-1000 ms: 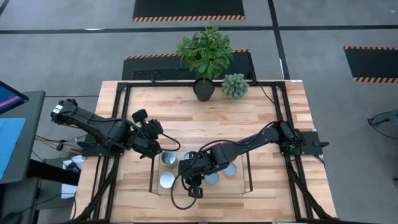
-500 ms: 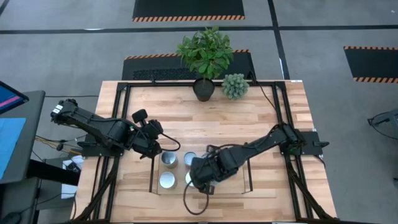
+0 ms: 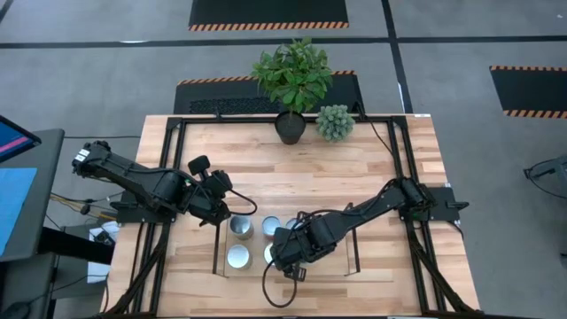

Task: Pick and place cans onto a shelf
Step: Put the orange bean can on the shelf aligned with the orange mix fruit can

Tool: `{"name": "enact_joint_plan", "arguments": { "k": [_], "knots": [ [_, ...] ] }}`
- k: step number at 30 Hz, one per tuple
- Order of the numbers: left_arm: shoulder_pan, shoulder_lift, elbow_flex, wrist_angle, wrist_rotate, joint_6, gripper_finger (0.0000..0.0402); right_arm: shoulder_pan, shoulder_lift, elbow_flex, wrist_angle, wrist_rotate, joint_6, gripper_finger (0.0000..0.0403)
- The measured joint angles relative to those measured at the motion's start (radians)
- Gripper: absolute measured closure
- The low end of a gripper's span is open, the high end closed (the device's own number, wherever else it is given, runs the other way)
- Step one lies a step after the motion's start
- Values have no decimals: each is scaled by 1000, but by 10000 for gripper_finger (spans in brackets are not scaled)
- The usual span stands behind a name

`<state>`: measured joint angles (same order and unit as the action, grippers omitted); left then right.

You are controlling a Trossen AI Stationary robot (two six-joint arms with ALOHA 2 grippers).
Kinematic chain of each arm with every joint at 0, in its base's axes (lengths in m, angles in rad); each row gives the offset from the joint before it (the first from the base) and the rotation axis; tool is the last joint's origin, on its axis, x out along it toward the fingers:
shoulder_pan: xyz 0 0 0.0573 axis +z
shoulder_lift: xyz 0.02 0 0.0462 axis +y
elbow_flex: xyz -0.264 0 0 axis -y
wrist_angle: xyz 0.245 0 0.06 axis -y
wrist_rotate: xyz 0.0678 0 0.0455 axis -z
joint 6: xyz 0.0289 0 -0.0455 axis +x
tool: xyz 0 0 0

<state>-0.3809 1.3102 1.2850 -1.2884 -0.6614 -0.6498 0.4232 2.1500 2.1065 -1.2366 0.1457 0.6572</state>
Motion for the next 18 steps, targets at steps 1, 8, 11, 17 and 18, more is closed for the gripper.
{"name": "enact_joint_plan", "arguments": {
  "k": [1,8,11,17,18],
  "knots": [
    [0,0,0,0,0,0,401,0,2,-1,-2,-13,4,311],
    [0,0,0,0,0,0,401,-5,-1,1,31,-21,1,311],
    [0,0,0,0,0,0,401,-8,-1,1,45,-24,-8,311],
    [0,0,0,0,-1,0,402,-18,-1,1,57,-38,-14,311],
    [0,0,0,0,-1,0,401,-18,-1,1,57,-39,-14,311]
  ]
}}
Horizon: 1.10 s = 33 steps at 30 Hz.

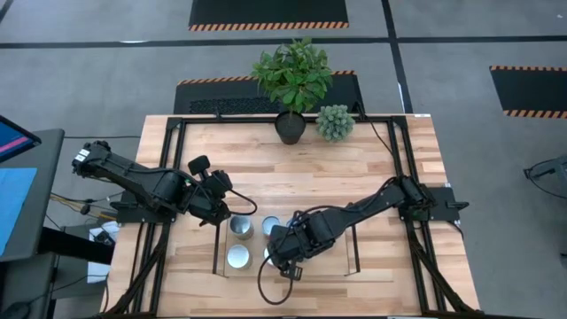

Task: Pick and place cans onto a shelf
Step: Put the orange bean can on the shelf aligned with the orange mix fruit can

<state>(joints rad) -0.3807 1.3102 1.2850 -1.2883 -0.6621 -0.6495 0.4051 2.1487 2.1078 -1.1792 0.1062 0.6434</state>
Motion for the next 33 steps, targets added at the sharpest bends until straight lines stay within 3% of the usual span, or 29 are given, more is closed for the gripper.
{"name": "enact_joint_plan", "arguments": {
  "k": [33],
  "knots": [
    [0,0,0,7,0,-1,402,19,0,-3,-24,24,98,311]
  ]
}}
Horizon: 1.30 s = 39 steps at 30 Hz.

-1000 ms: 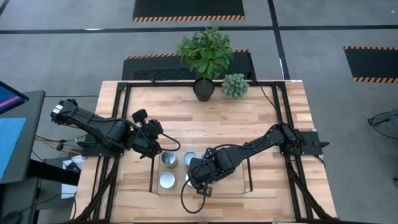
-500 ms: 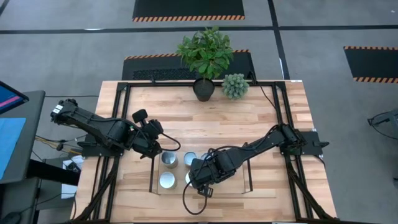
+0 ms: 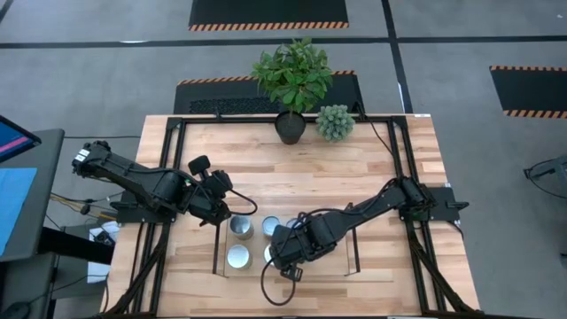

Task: Pick and place cans onto a shelf
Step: Put the orange bean can on the shelf aligned with the orange mix fruit can

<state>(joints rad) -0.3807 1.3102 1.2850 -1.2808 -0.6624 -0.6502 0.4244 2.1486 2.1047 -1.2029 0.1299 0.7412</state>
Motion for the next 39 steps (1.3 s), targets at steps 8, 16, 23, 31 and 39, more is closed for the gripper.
{"name": "enact_joint_plan", "arguments": {
  "k": [8,16,23,31,39],
  "knots": [
    [0,0,0,0,0,0,401,-6,0,-66,49,-1,39,311],
    [0,0,0,0,0,0,401,-19,-1,-66,87,-20,10,311],
    [0,0,0,0,0,0,401,-19,-1,-66,101,-23,-5,311],
    [0,0,0,0,0,0,402,-19,-1,-66,113,-24,-15,311],
    [0,0,0,0,1,-16,401,-21,-1,-66,86,-24,0,311]
  ]
}}
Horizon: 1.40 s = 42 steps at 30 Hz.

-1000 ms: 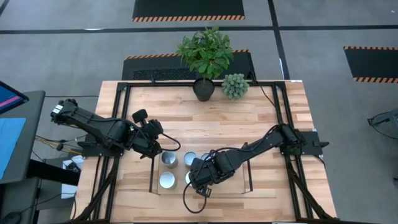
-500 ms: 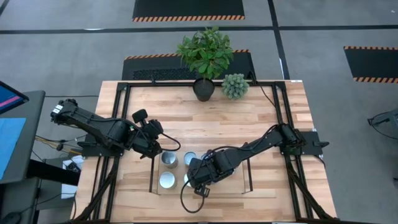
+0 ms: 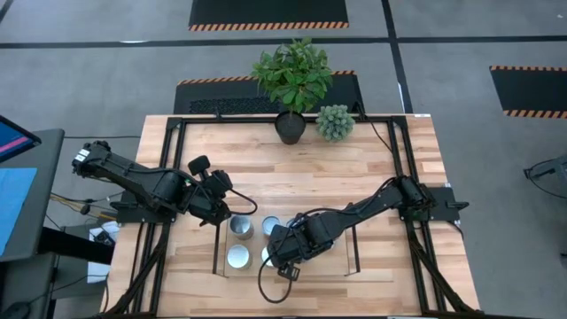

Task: Pick and place cans onto a shelf
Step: Put the orange bean can on the shelf aligned with the orange mix fruit can, then adjust the canned goods on the shelf

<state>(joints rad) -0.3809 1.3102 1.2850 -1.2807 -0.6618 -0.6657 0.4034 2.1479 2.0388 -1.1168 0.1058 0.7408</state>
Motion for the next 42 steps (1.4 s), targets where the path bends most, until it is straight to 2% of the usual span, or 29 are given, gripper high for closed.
{"name": "enact_joint_plan", "arguments": {
  "k": [11,26,42],
  "knots": [
    [0,0,0,0,0,-5,401,31,-9,1,-165,12,187,311],
    [0,0,0,0,0,-16,401,19,-9,-4,-131,31,118,311],
    [0,0,0,0,0,-9,402,28,-9,-87,-47,-7,212,311]
  ]
}}
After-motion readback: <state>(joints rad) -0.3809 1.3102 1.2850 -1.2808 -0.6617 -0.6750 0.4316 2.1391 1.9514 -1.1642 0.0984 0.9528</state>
